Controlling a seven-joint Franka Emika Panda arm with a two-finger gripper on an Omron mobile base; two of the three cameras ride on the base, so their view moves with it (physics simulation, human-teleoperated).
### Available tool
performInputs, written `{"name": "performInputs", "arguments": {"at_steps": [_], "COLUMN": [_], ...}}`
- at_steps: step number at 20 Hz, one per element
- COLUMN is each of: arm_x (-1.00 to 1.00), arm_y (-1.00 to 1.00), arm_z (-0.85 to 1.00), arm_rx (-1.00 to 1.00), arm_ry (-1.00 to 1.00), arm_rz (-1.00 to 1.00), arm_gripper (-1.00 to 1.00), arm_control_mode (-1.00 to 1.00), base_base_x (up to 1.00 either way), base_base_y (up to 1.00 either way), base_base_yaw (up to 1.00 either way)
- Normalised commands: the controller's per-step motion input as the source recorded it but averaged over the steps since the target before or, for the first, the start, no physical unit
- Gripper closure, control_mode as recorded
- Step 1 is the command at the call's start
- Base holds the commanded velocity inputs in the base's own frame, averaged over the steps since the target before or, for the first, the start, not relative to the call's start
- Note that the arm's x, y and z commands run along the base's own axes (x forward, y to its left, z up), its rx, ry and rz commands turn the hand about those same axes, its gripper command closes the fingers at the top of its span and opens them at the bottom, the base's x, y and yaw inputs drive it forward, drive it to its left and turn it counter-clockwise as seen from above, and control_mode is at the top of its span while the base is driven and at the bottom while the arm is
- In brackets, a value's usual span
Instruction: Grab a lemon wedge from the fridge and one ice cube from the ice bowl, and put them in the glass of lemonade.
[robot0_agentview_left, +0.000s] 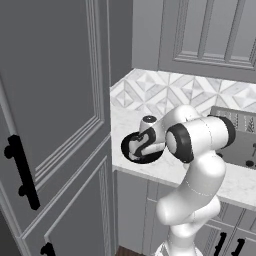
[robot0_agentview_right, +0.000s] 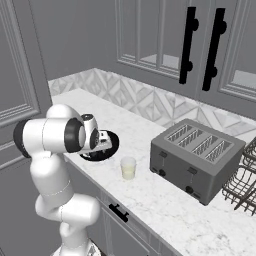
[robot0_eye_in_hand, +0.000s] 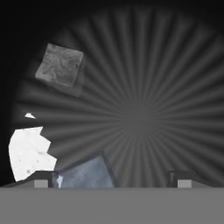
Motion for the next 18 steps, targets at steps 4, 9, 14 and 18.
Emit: {"name": "performInputs", "arguments": {"at_steps": [4, 9, 14, 18], "arm_x": [0.0, 0.0, 0.0, 0.0], "arm_y": [0.0, 0.0, 0.0, 0.0], "arm_z": [-0.16, 0.0, 0.0, 0.0], "arm_rx": [0.0, 0.0, 0.0, 0.0], "arm_ry": [0.0, 0.0, 0.0, 0.0], "arm_rz": [0.0, 0.0, 0.0, 0.0], "arm_gripper": [-1.0, -1.0, 1.0, 1.0], "arm_control_mode": [-1.0, -1.0, -1.0, -1.0], "base_base_x": [0.0, 0.0, 0.0, 0.0], "base_base_y": [0.0, 0.0, 0.0, 0.0], "base_base_yaw": [0.0, 0.0, 0.0, 0.0]}}
